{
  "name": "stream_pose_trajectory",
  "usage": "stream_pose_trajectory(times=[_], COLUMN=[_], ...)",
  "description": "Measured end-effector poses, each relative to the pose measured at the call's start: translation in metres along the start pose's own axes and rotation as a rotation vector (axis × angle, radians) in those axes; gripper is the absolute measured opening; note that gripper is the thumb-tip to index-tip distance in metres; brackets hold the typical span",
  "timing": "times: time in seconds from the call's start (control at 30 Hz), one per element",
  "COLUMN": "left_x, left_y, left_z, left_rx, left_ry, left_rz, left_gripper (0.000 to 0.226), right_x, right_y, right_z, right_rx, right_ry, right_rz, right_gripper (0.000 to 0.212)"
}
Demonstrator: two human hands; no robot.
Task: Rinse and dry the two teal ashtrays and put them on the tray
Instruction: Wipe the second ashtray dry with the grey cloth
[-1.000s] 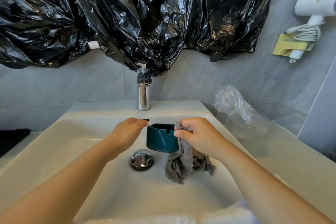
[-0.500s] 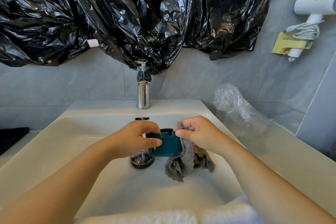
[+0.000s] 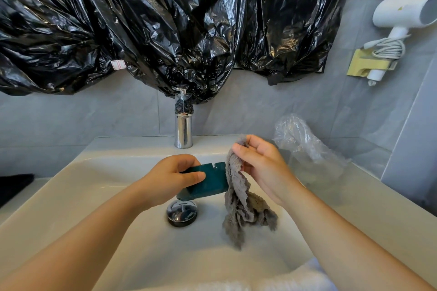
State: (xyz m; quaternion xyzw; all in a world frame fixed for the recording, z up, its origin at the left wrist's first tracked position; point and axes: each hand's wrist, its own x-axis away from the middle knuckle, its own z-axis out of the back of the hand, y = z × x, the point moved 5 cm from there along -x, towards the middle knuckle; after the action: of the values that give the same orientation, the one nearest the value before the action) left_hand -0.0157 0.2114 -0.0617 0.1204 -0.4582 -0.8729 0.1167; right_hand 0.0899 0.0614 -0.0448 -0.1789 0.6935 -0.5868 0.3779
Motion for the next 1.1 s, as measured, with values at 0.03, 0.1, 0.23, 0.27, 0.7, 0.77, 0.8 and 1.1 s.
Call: stream_pose_trajectory(times=[0.03,0.1,0.23,0.27,0.7,0.77,0.8,1.1], left_x=[0.0,0.001,0.0,0.001,0.002,0.002,0.002,0.002], left_y=[0.001,0.002,0.003,0.003,0.005,0.003,0.003,0.003], left_z=[-0.002,-0.006,-0.008,-0.007,-0.012,-0.014,-0.014,-0.014], left_rx=[0.004,-0.004,0.01,0.013,-0.01,-0.044,-0.054,-0.051], left_ry=[-0.003,-0.007,0.023,0.029,0.019,0.007,0.006,0.002], left_rz=[-0.006,-0.014,-0.041,-0.041,-0.051,-0.042,-0.038,-0.055], left_gripper=[0.014,0.015,0.013,0.012,0.012,0.012,0.012,0.018], right_x=[0.001,0.001,0.003,0.003,0.002,0.003,0.003,0.001], right_y=[0.0,0.002,0.003,0.004,0.013,0.016,0.017,0.015], right_z=[-0.001,-0.002,-0.009,-0.01,0.0,-0.006,-0.009,-0.017], right_rx=[0.02,0.12,0.27,0.322,0.481,0.481,0.489,0.45], right_ry=[-0.005,-0.007,-0.062,-0.067,0.171,0.124,0.1,0.04], right_rz=[0.013,0.046,0.075,0.088,0.131,0.161,0.177,0.234], right_gripper=[0.005,0.004,0.022,0.029,0.036,0.024,0.019,0.009])
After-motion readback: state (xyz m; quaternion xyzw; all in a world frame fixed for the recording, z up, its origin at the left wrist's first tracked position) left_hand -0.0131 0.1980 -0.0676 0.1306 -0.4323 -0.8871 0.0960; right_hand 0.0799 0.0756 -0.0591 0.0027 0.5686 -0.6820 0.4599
